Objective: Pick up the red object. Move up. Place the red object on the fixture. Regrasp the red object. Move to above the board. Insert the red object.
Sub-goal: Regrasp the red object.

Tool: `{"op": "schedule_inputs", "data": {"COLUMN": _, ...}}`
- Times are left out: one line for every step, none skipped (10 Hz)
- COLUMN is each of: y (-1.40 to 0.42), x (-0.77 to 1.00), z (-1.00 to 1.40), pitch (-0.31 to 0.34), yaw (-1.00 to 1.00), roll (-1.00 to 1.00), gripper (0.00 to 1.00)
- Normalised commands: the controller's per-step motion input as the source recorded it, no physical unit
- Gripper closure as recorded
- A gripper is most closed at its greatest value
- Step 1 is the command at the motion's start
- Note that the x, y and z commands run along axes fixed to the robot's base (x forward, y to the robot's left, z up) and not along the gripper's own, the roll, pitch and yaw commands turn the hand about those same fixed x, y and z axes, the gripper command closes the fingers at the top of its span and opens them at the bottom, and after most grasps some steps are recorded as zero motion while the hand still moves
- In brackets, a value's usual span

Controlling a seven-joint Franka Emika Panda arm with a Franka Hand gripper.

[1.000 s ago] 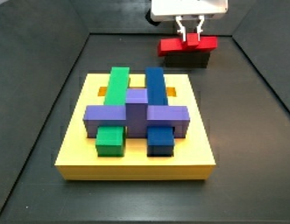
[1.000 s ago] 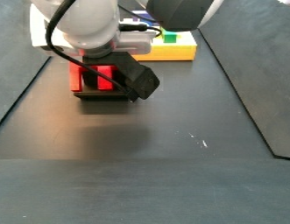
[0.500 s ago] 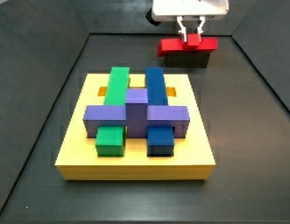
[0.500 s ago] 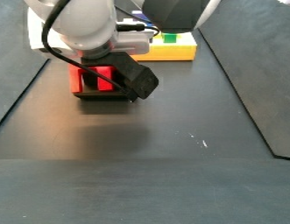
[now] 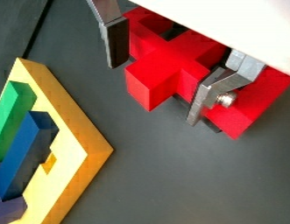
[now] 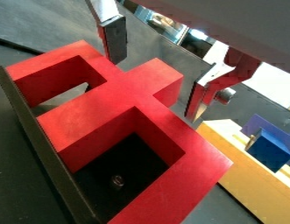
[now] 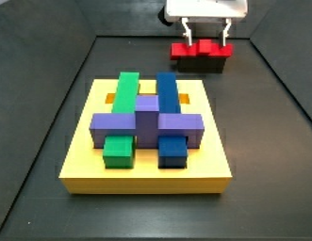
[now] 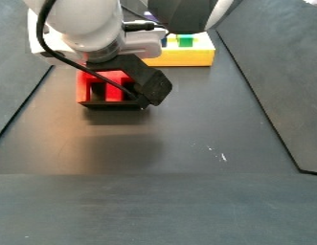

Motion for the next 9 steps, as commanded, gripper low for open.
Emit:
{"op": "schedule_inputs", "data": {"y": 0.00, "x": 0.02, "z": 0.13, "pitch": 0.009, "yaw": 0.06, "roll": 0.47, "gripper": 0.00}}
{"op": "schedule_inputs", "data": {"y": 0.00, "x": 0.00, "z": 0.17, "pitch": 0.000, "yaw": 0.04, "roll": 0.43, "gripper": 0.00}}
{"op": "schedule_inputs", "data": {"y": 0.00, "x": 0.00, "z": 0.17, "pitch": 0.000, "yaw": 0.05, "roll": 0.41, "gripper": 0.00}}
{"op": "schedule_inputs", "data": {"y": 0.00, "x": 0.00, "z": 0.17, "pitch": 0.000, "yaw": 0.01, "roll": 0.38, "gripper": 0.00}}
{"op": "schedule_inputs", "data": {"y": 0.00, "x": 0.00, "z": 0.16, "pitch": 0.000, "yaw": 0.03, "roll": 0.37, "gripper": 0.00}}
{"op": "schedule_inputs", "data": {"y": 0.00, "x": 0.00, "z": 0.18, "pitch": 0.000, "yaw": 0.03, "roll": 0.39, "gripper": 0.00}}
{"op": "schedule_inputs", "data": {"y": 0.00, "x": 0.00, "z": 0.17, "pitch": 0.000, "yaw": 0.00, "roll": 0.48, "gripper": 0.00}}
{"op": "schedule_inputs", "data": {"y": 0.00, "x": 0.00, "z": 0.13, "pitch": 0.000, "yaw": 0.00, "roll": 0.59, "gripper": 0.00}}
{"op": "schedule_inputs", "data": {"y": 0.00, "x": 0.00, "z": 0.12, "pitch": 0.000, "yaw": 0.00, "roll": 0.61, "gripper": 0.00}}
